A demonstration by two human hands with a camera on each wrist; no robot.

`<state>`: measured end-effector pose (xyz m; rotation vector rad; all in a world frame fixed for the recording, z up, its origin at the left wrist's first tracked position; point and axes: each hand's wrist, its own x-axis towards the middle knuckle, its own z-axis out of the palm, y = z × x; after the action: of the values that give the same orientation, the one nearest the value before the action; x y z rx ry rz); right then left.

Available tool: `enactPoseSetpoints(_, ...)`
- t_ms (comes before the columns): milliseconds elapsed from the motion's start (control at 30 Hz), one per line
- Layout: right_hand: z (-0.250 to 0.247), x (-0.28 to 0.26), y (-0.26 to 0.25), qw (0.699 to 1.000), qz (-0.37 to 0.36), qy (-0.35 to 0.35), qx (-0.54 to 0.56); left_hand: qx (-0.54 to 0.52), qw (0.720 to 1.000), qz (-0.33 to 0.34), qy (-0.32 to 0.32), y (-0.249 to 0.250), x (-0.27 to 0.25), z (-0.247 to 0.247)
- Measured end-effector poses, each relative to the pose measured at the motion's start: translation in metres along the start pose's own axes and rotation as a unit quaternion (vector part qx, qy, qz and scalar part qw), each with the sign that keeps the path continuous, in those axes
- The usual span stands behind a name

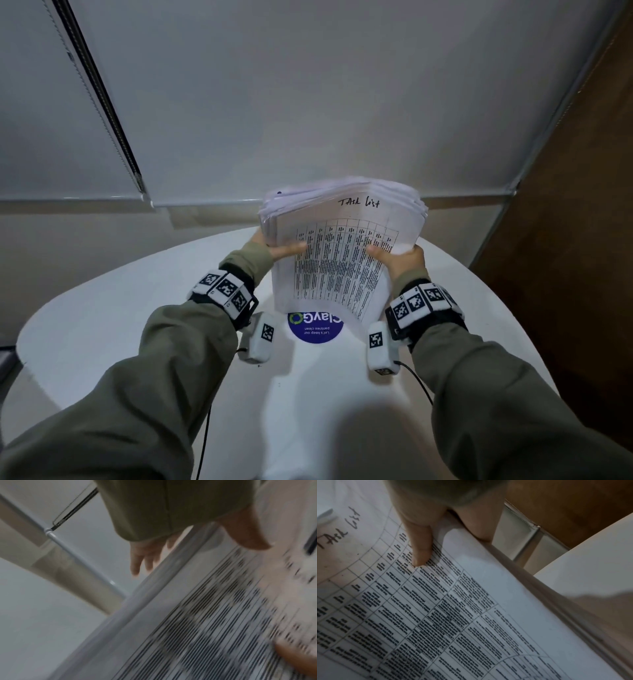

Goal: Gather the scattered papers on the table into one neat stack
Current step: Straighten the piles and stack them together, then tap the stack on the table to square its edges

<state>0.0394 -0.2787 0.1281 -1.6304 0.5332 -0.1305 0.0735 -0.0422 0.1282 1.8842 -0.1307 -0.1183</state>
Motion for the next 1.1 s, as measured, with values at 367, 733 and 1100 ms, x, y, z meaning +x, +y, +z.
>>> enactPoseSetpoints(367, 0.028, -0.019, -0.029, 0.989, -0.113, -0.057, -0.073, 0.452, 0.882, 0.119, -0.061, 0.149, -0.016, -0.002)
enactPoseSetpoints(733, -0.038, 0.009, -0.023, 0.978, -0.058, 0.158, -0.120, -0.076, 0.994, 0.018, 0.076, 0.083, 0.000, -0.046)
enactPoseSetpoints(1100, -0.055, -0.010, -0.034, 0.997, -0.037, -0.061, -0.028, 0.052, 0.987, -0.116, 0.099, 0.036, -0.008, -0.036)
